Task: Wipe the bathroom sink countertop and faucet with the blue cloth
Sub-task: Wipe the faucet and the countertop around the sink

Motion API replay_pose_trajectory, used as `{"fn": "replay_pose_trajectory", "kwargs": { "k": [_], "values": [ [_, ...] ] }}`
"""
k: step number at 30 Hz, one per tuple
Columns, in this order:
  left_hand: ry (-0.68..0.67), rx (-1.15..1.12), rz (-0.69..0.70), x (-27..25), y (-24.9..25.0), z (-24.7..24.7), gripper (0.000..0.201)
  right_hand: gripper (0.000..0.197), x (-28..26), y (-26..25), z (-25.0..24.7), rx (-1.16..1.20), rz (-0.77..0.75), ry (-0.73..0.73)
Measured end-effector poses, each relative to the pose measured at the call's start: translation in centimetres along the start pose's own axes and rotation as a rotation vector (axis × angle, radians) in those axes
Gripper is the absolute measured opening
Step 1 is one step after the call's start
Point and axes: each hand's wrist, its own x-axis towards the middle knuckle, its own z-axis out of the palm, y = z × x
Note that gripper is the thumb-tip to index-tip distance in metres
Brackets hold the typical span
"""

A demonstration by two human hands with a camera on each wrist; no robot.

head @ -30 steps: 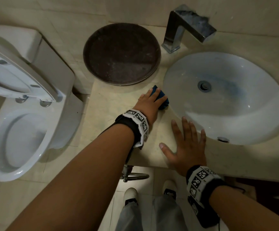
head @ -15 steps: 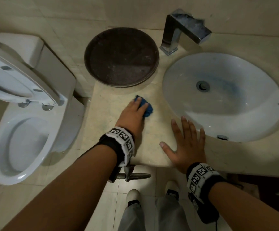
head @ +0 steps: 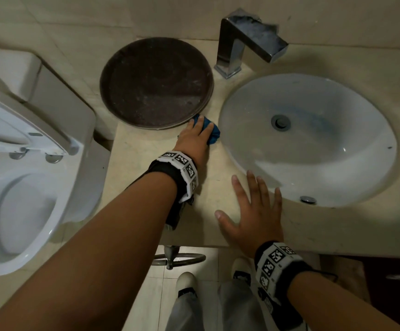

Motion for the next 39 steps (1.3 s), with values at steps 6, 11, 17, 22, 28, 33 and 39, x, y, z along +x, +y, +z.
{"fn": "replay_pose_trajectory", "kwargs": {
  "k": [6, 11, 17, 22, 28, 33, 39],
  "values": [
    [-0.009, 0.066, 0.118, 1.7, 1.4, 0.2, 0.061, 0.082, 0.1, 0.0, 0.4, -0.027, -0.007, 0.027],
    [-0.026, 0.093, 0.251, 2.4, 1.7, 1.1, 0.053, 0.081, 0.0, 0.1, 0.6, -0.031, -0.009, 0.034],
    [0.012, -0.043, 0.387, 0.6, 2.0, 1.6, 0.046, 0.082, 0.1, 0.1, 0.5, -0.025, -0.005, 0.022],
    [0.166, -0.172, 0.466, -2.6, 1.2, 1.0, 0.043, 0.083, 0.0, 0.0, 0.4, -0.008, -0.006, 0.025],
    [0.241, -0.061, 0.332, -7.9, -3.4, 1.1, 0.036, 0.082, -0.1, 0.2, 0.4, -0.052, -0.016, 0.016],
    [0.197, -0.012, -0.006, -12.9, -6.1, 1.2, 0.039, 0.081, -0.2, 0.2, 0.5, -0.09, -0.01, 0.002],
    [0.15, 0.015, 0.084, -15.7, -5.8, 5.0, 0.053, 0.082, -0.1, 0.1, 0.6, -0.109, -0.006, 0.004]
  ]
}}
